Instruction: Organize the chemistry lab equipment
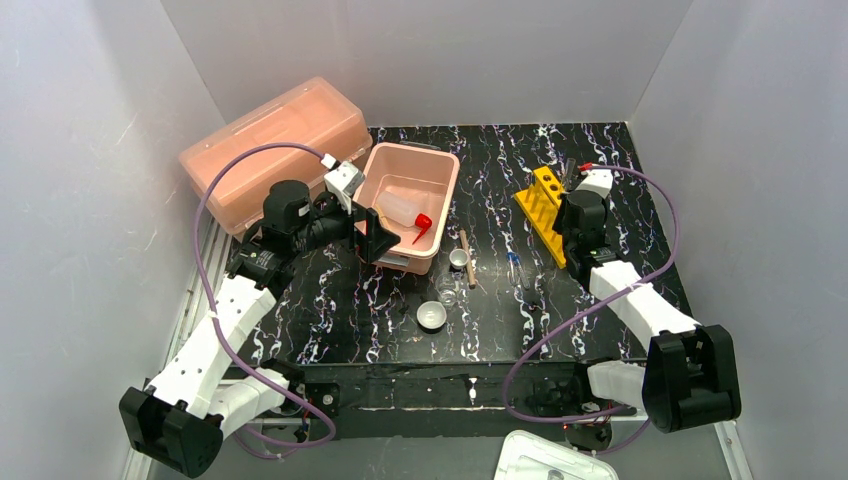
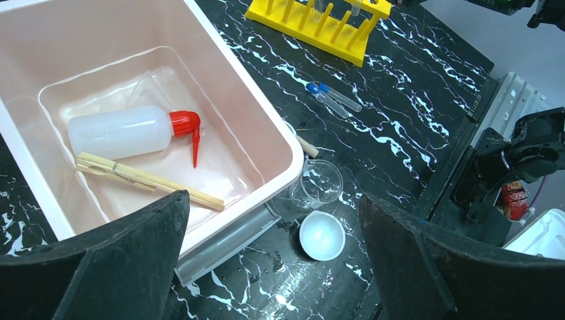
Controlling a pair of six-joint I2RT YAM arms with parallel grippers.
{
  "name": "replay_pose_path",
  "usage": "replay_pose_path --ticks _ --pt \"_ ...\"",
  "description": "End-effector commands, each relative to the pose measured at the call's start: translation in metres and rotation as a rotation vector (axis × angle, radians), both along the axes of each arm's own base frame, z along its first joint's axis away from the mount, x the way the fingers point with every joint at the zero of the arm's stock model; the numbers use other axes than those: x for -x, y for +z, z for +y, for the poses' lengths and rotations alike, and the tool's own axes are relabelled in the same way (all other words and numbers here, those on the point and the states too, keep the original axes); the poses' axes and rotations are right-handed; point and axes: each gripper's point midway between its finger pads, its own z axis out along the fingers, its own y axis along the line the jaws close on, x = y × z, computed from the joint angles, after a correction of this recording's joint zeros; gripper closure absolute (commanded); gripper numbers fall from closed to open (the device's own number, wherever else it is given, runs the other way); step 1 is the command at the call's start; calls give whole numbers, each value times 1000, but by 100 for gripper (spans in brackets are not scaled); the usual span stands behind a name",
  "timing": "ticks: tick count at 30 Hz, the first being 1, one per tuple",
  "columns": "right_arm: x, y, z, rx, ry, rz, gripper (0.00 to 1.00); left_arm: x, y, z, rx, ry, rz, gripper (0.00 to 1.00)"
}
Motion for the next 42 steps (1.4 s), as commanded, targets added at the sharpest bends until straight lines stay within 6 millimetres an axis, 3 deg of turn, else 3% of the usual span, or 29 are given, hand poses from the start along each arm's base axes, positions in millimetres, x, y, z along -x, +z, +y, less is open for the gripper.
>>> replay_pose_path --ticks 1,15,22,28,33,37,42 --pt "-10 12 -1 -19 -20 -60 93 3 4 0 18 -10 -7 2" --pt "-15 -2 -3 -7 -40 -41 94 3 2 0 18 -12 -9 2" --pt "-15 14 0 -16 -19 -74 94 3 1 0 16 -15 -11 2" --pt "-13 -6 1 -23 -26 -17 93 4 3 0 16 -16 -23 2" --pt "-12 -17 2 -32 -37 19 90 4 4 1 9 -20 -35 2" --pt "-10 -20 1 -39 -63 65 76 1 8 0 12 -19 -43 2" --pt "-3 -19 -4 -18 -105 60 78 0 10 0 8 -18 -59 2"
